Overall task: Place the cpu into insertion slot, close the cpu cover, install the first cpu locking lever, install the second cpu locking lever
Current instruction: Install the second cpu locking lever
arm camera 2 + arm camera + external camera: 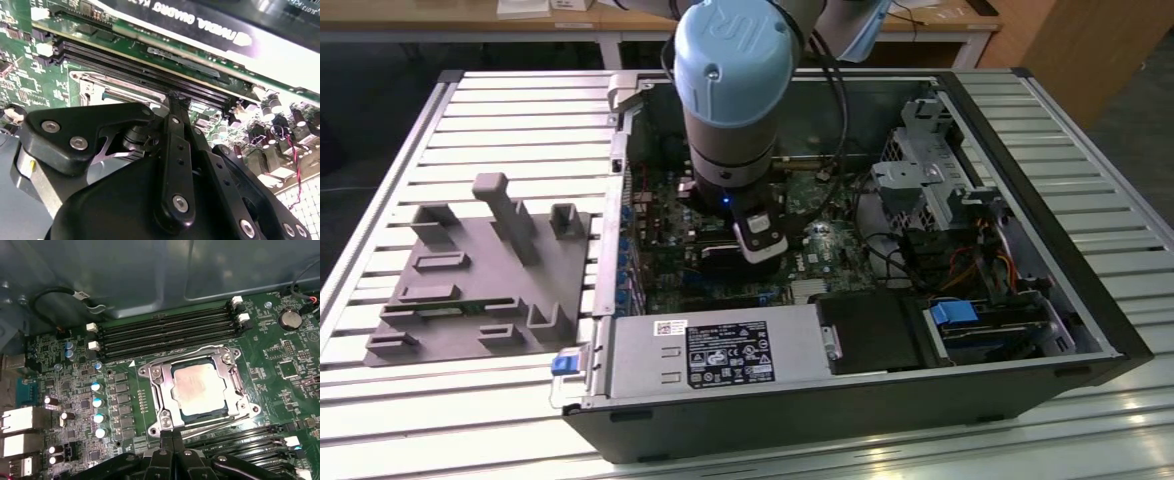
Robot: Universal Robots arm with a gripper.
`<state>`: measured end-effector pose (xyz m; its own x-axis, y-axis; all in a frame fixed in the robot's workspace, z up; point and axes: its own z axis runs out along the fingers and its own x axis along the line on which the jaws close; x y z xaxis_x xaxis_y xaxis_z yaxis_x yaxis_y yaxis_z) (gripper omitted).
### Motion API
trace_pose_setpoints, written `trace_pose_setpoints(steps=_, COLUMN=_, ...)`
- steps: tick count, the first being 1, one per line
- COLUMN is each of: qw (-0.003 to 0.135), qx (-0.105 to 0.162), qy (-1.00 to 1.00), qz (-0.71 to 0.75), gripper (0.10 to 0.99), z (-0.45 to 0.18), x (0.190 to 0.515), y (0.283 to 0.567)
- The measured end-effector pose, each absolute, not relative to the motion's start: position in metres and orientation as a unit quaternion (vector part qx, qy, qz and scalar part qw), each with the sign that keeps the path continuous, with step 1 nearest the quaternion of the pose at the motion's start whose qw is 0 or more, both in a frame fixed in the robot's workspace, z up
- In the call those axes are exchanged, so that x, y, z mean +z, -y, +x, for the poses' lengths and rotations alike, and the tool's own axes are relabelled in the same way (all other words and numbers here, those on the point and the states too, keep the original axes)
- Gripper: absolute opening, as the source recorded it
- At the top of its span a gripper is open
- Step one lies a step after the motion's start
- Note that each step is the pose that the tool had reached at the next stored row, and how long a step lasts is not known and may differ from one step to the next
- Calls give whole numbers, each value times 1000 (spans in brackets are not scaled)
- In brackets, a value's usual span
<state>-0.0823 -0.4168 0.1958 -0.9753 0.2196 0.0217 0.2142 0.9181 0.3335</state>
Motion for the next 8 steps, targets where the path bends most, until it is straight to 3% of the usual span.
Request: trace_pose_setpoints(steps=8, qw=7, qx=180, qy=-977, qz=111, gripper=106, z=-87, x=193, y=417)
